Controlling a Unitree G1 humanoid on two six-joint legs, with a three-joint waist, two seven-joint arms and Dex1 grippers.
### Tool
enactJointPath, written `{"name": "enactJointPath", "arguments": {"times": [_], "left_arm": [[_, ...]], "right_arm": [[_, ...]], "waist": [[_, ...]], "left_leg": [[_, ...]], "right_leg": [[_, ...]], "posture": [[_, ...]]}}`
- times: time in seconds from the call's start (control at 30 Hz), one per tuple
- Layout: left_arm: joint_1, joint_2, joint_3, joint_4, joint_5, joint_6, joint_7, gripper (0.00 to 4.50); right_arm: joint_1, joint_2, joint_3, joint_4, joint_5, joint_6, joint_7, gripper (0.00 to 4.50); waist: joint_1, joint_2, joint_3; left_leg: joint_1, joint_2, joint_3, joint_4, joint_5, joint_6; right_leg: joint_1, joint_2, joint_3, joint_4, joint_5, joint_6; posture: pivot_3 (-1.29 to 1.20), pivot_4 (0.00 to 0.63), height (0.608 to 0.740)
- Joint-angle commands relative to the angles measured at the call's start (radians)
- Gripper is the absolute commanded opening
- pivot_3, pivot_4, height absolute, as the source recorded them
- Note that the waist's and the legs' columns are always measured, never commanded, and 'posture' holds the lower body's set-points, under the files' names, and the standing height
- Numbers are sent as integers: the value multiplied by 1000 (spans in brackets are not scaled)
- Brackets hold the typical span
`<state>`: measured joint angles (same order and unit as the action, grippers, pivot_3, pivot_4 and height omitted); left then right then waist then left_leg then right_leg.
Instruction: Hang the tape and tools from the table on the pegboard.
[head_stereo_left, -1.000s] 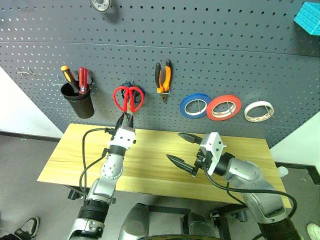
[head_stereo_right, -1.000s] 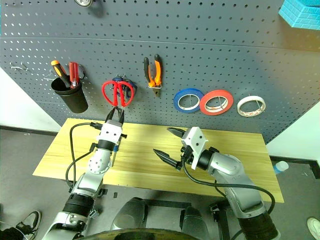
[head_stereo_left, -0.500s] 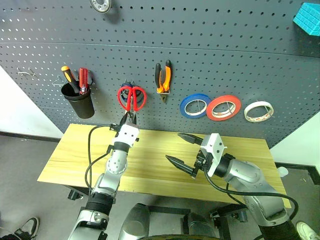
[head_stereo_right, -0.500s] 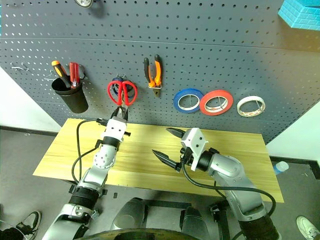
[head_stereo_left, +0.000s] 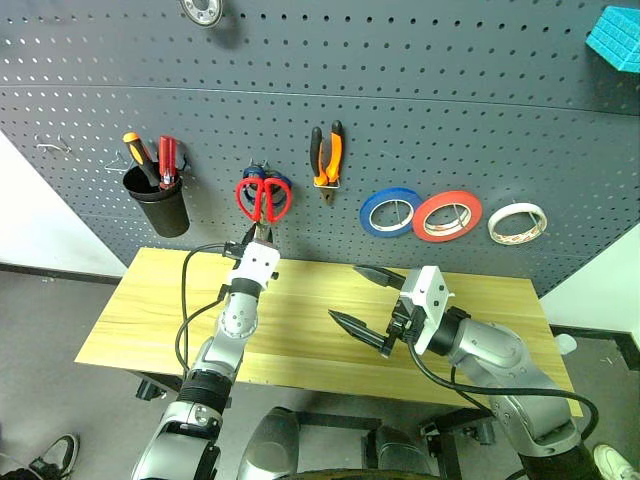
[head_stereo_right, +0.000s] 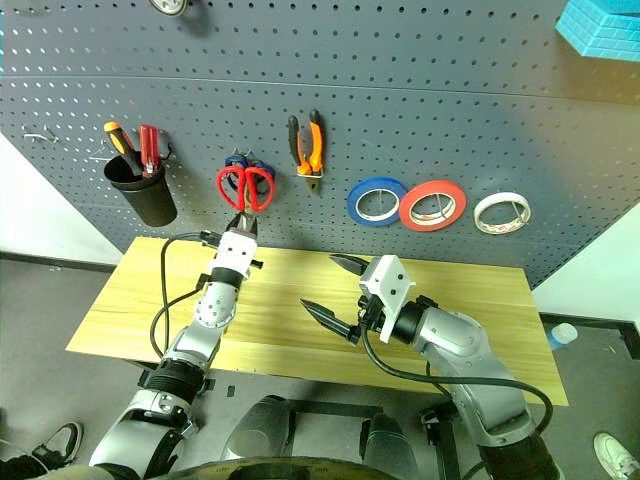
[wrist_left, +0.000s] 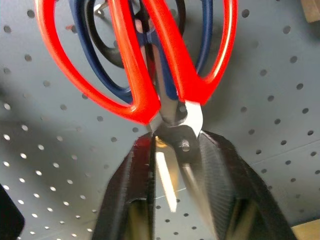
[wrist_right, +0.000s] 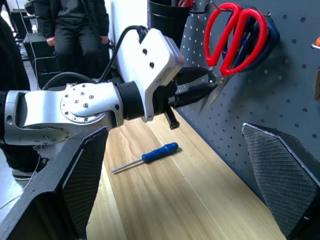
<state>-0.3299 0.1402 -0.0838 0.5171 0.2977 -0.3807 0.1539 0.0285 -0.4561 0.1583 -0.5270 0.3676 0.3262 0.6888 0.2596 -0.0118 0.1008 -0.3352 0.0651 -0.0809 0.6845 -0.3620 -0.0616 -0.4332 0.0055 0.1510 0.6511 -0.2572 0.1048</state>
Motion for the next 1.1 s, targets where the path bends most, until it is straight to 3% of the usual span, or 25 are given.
{"name": "enactJointPath", "arguments": {"times": [0.03,0.2,0.43,0.7,0.9,1.1], "left_arm": [[-8,3,13,-26,-24,-2,-4,2858],[5,3,20,-29,-33,10,3,4484],[123,42,15,-179,-78,59,-96,4484],[279,91,170,-410,-327,533,-278,4484],[194,76,282,-371,-482,906,-293,4484],[72,85,299,-236,-504,992,-300,4484]], "right_arm": [[-4,2,-1,-46,12,0,-5,4500],[-2,1,0,-44,11,0,-5,4500],[4,0,5,-40,5,-3,-4,4500],[15,-4,11,-41,5,-4,-1,4500],[26,-15,13,-49,14,5,10,4500],[46,-30,10,-77,28,25,16,4500]], "waist": [[0,0,0],[0,0,0],[-2,0,0],[-4,0,0],[-5,0,1],[-6,1,5]], "left_leg": [[0,0,0,0,0,0],[0,0,0,0,0,0],[0,0,0,0,0,0],[1,0,0,0,0,0],[1,0,-1,0,0,0],[1,0,-3,0,0,0]], "right_leg": [[0,0,0,0,0,0],[0,0,0,0,0,0],[0,0,0,0,0,0],[0,0,0,2,0,0],[0,0,0,2,-1,0],[0,0,-2,2,-1,0]], "posture": [[311,64,687],[313,67,687],[318,69,687],[325,81,687],[328,97,687],[321,119,687]]}}
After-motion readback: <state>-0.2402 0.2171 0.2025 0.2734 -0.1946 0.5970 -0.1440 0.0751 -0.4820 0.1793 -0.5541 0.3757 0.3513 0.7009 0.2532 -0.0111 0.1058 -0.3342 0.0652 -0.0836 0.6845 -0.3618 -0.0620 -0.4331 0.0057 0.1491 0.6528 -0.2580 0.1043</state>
